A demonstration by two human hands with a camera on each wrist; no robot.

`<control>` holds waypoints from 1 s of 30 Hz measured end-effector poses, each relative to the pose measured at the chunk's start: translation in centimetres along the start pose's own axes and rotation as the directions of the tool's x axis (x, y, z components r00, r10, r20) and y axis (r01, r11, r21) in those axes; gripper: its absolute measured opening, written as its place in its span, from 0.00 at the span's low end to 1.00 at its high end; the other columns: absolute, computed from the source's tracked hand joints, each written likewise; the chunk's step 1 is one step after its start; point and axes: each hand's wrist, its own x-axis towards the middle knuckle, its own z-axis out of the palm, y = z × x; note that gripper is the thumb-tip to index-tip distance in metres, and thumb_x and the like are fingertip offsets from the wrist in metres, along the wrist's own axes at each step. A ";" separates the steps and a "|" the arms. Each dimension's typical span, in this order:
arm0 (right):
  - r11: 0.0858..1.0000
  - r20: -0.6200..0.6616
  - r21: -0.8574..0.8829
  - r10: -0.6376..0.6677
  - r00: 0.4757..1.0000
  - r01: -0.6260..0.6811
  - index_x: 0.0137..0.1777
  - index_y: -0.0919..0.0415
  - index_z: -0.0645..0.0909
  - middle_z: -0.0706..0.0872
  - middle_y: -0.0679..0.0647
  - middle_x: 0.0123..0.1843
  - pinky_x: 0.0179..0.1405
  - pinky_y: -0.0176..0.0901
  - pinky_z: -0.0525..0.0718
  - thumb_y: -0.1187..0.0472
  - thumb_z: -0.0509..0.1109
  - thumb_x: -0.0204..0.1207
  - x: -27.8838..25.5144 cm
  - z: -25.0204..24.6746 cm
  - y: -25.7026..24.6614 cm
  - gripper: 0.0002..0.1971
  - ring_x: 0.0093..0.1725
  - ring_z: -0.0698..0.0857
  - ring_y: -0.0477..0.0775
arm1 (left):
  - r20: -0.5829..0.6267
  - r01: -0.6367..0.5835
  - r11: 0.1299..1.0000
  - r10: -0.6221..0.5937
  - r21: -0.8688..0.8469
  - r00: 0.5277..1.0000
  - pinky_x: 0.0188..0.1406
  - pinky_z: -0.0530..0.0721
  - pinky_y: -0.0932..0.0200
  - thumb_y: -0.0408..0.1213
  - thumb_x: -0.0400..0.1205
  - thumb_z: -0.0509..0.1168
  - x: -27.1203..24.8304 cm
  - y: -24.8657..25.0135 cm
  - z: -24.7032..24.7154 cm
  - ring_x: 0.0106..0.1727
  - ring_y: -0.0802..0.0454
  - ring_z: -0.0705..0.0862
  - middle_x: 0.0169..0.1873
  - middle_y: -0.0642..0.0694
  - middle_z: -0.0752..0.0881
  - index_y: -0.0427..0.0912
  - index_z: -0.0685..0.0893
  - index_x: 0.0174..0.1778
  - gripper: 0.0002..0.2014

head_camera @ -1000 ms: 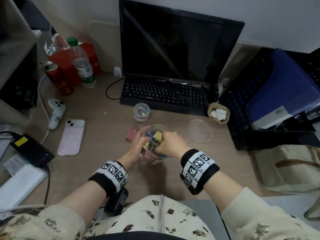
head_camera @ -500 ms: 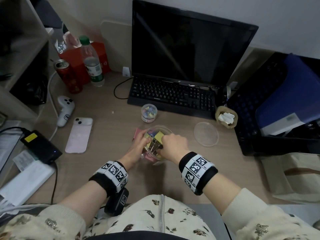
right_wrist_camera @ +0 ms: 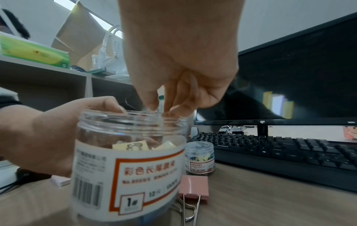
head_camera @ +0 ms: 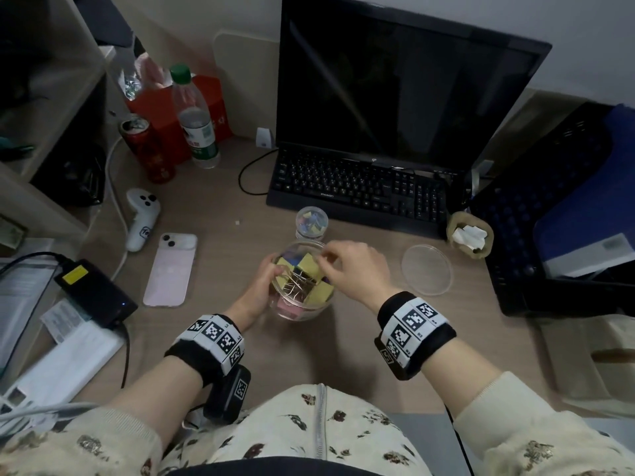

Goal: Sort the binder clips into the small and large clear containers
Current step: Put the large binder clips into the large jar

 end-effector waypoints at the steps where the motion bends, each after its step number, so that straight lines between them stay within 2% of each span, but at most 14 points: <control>1: 0.999 -0.081 0.033 -0.008 0.997 0.011 0.53 0.50 0.83 0.87 0.45 0.48 0.40 0.42 0.81 0.44 0.59 0.82 0.3 0.0 0.2 0.14 0.45 0.85 0.50 | 0.001 0.023 1.000 -0.023 -0.015 1.000 0.62 0.81 0.38 0.56 0.63 0.66 0.0 0.2 -0.5 0.64 0.31 0.81 0.64 0.29 0.82 0.37 0.73 0.72 0.43; 3: 0.996 -0.176 0.086 0.020 0.984 -0.005 0.55 0.50 0.80 0.85 0.45 0.49 0.41 0.45 0.83 0.48 0.58 0.83 0.9 0.6 0.9 0.12 0.45 0.84 0.48 | -0.022 0.041 0.998 -0.042 -0.037 0.999 0.57 0.83 0.41 0.56 0.64 0.66 0.2 0.6 -1.6 0.63 0.32 0.82 0.64 0.29 0.82 0.37 0.72 0.74 0.43; 5: 0.990 -0.145 0.121 0.086 0.986 -0.069 0.56 0.52 0.78 0.83 0.47 0.51 0.44 0.50 0.83 0.51 0.59 0.83 1.6 2.0 2.2 0.10 0.46 0.83 0.50 | -0.060 0.045 0.996 -0.049 -0.077 0.997 0.58 0.81 0.42 0.54 0.64 0.65 0.4 0.9 -2.3 0.62 0.34 0.82 0.63 0.30 0.83 0.39 0.73 0.74 0.41; 7: 0.986 0.032 0.091 0.141 0.990 -0.143 0.56 0.55 0.77 0.82 0.51 0.52 0.49 0.54 0.83 0.55 0.62 0.80 2.3 3.5 3.4 0.09 0.50 0.83 0.55 | -0.089 0.046 0.995 -0.054 -0.091 0.995 0.56 0.80 0.44 0.51 0.68 0.61 0.7 1.2 -3.0 0.57 0.37 0.84 0.55 0.34 0.87 0.42 0.82 0.66 0.30; 9: 0.984 0.276 0.005 0.172 0.946 -0.180 0.59 0.56 0.78 0.80 0.53 0.56 0.54 0.54 0.82 0.57 0.65 0.77 2.5 4.6 4.1 0.12 0.56 0.82 0.58 | -0.094 0.058 0.993 -0.068 -0.105 0.993 0.51 0.82 0.50 0.47 0.75 0.55 0.9 1.2 -3.6 0.49 0.44 0.88 0.44 0.42 0.92 0.46 0.88 0.52 0.19; 11: 0.983 0.396 -0.044 0.183 0.900 -0.181 0.68 0.53 0.75 0.79 0.53 0.62 0.56 0.52 0.83 0.53 0.69 0.73 2.3 5.6 4.5 0.22 0.60 0.81 0.57 | -0.069 0.050 0.995 -0.056 -0.087 0.996 0.42 0.86 0.61 0.40 0.86 0.49 1.1 1.2 -4.1 0.40 0.57 0.90 0.36 0.51 0.92 0.44 0.85 0.50 0.17; 13: 0.982 0.434 -0.081 0.190 0.881 -0.172 0.72 0.52 0.70 0.78 0.53 0.64 0.54 0.50 0.82 0.50 0.73 0.71 2.1 6.5 4.4 0.30 0.61 0.81 0.58 | -0.061 0.050 0.996 -0.054 -0.071 0.997 0.34 0.84 0.70 0.34 0.90 0.48 1.4 1.1 -4.3 0.33 0.68 0.87 0.29 0.61 0.90 0.43 0.79 0.51 0.14; 15: 0.979 0.449 -0.158 0.187 0.874 -0.128 0.72 0.53 0.68 0.78 0.55 0.63 0.49 0.47 0.79 0.49 0.73 0.71 2.0 7.3 4.1 0.31 0.61 0.81 0.60 | -0.063 0.048 0.998 -0.051 -0.052 0.997 0.37 0.84 0.66 0.42 0.83 0.54 1.6 1.1 -4.2 0.37 0.64 0.89 0.33 0.56 0.92 0.45 0.80 0.52 0.12; 16: 0.975 0.449 -0.191 0.189 0.873 -0.112 0.72 0.53 0.68 0.78 0.55 0.63 0.46 0.47 0.77 0.49 0.73 0.72 1.9 7.5 3.8 0.30 0.60 0.81 0.60 | -0.076 0.047 0.996 -0.053 -0.071 0.996 0.40 0.85 0.61 0.45 0.76 0.55 1.7 1.1 -4.3 0.40 0.57 0.89 0.37 0.51 0.92 0.45 0.81 0.54 0.16; 18: 0.968 0.446 -0.230 0.199 0.873 -0.103 0.70 0.55 0.70 0.79 0.57 0.62 0.43 0.46 0.75 0.52 0.70 0.74 1.9 7.9 3.5 0.25 0.59 0.82 0.60 | -0.068 0.072 0.992 -0.080 -0.108 0.995 0.46 0.84 0.55 0.46 0.71 0.55 1.9 0.9 -4.2 0.44 0.49 0.89 0.41 0.45 0.92 0.45 0.84 0.54 0.20; 21: 0.960 0.443 -0.257 0.216 0.870 -0.108 0.69 0.56 0.72 0.80 0.57 0.62 0.43 0.46 0.75 0.55 0.67 0.75 1.7 8.1 3.7 0.22 0.58 0.83 0.60 | -0.055 0.092 0.988 -0.099 -0.126 0.994 0.49 0.81 0.52 0.46 0.71 0.55 1.7 0.9 -4.0 0.42 0.51 0.90 0.39 0.46 0.93 0.46 0.90 0.45 0.19; 25: 0.966 0.411 -0.212 0.224 0.884 -0.146 0.65 0.56 0.76 0.83 0.58 0.60 0.45 0.47 0.78 0.51 0.63 0.78 1.0 7.9 4.7 0.18 0.57 0.84 0.62 | -0.067 0.060 0.991 -0.068 -0.117 0.995 0.41 0.86 0.57 0.46 0.70 0.56 1.4 1.1 -3.6 0.44 0.52 0.90 0.42 0.47 0.92 0.45 0.81 0.59 0.22; 28: 0.967 0.335 -0.125 0.253 0.907 -0.224 0.63 0.54 0.79 0.87 0.60 0.55 0.47 0.49 0.82 0.49 0.60 0.81 0.4 6.8 5.4 0.16 0.54 0.85 0.65 | -0.067 0.057 0.989 -0.066 -0.138 0.996 0.41 0.86 0.55 0.45 0.70 0.57 1.3 1.1 -3.1 0.46 0.47 0.89 0.47 0.42 0.91 0.45 0.80 0.61 0.24; 30: 0.964 0.304 -0.083 0.268 0.914 -0.254 0.63 0.53 0.81 0.88 0.61 0.54 0.47 0.49 0.83 0.53 0.60 0.80 0.1 6.0 5.7 0.15 0.53 0.85 0.66 | -0.054 0.060 0.989 -0.068 -0.139 0.996 0.42 0.85 0.53 0.45 0.70 0.57 1.1 1.0 -2.6 0.48 0.45 0.87 0.50 0.40 0.89 0.45 0.79 0.64 0.25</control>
